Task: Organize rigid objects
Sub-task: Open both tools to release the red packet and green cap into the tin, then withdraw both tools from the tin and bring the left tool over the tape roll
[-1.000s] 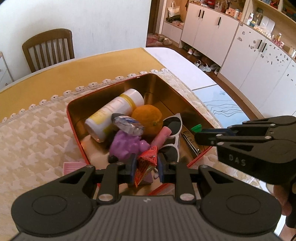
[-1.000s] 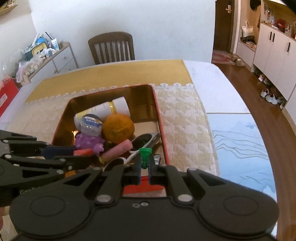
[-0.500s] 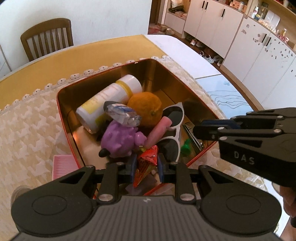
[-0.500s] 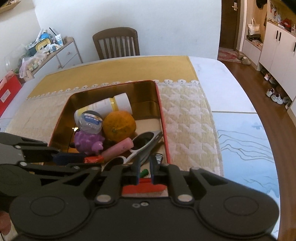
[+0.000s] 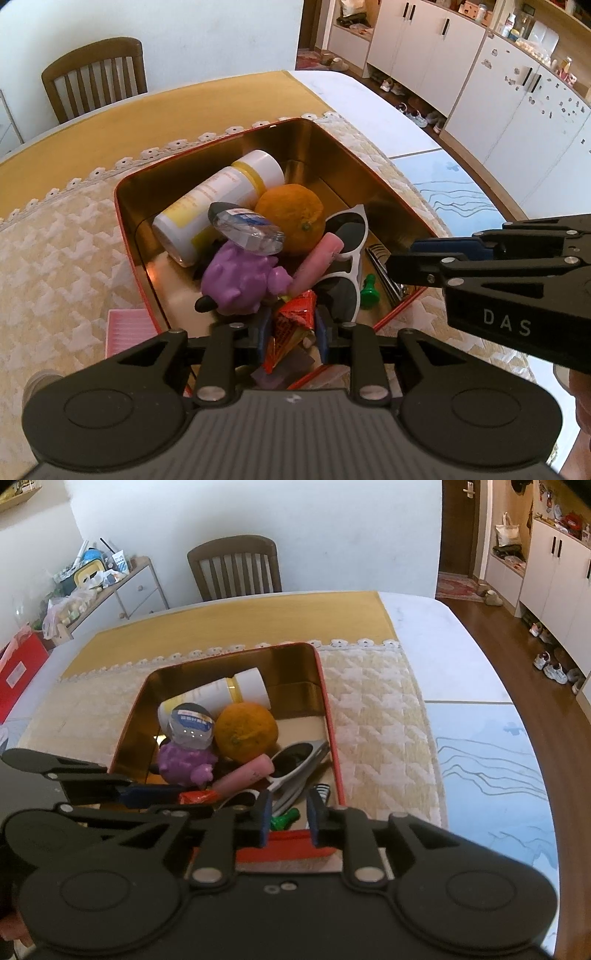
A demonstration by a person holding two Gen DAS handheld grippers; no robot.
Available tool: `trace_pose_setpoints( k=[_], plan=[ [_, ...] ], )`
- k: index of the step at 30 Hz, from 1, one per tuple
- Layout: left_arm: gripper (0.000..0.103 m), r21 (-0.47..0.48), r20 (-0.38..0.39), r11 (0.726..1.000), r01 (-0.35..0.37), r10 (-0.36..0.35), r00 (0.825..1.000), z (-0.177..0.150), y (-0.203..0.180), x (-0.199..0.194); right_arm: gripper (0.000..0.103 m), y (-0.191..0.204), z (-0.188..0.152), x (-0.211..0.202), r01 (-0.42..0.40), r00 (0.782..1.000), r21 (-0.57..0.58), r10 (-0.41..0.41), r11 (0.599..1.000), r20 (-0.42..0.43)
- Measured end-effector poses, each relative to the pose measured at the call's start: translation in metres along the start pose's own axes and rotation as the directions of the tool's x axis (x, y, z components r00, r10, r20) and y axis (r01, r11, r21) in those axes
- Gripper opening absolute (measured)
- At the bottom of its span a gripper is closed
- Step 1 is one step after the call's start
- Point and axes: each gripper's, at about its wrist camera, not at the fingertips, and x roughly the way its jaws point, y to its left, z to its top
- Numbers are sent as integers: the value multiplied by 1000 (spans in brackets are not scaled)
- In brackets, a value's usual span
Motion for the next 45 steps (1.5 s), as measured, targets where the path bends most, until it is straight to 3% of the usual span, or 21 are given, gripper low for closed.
trace_pose_setpoints(
  k=[6, 9, 17, 25, 38, 43, 45],
  plan=[
    [34, -31, 22, 999, 41, -40, 999, -2, 7, -8, 32, -1, -1, -7, -11, 1000, 17, 11, 1000, 18],
    [48, -28, 46, 999, 42, -41, 998, -4, 8, -16, 36, 0, -2, -12, -11, 999, 19, 11, 1000, 36],
    [56, -22, 95, 997, 70, -68, 993, -10, 14, -37, 55, 2, -5, -26, -10, 997, 43, 7, 999, 77],
    [63, -5, 163, 999, 36, -35, 986, -23, 27, -65, 72, 17, -9, -39, -27, 993, 72, 19, 997, 118],
    [70, -18, 230, 999, 30, -26, 973, -47, 77, -105, 86, 66, -16, -49, -27, 987, 67, 16, 997, 162],
    [82, -42, 265, 999, 6, 5, 964, -62, 102, -117, 96, 91, -18, -49, -7, 984, 59, -4, 998, 179],
    [83, -51, 278, 999, -12, 26, 960, -68, 112, -120, 98, 103, -18, -47, -2, 984, 55, -8, 999, 178]
  ],
)
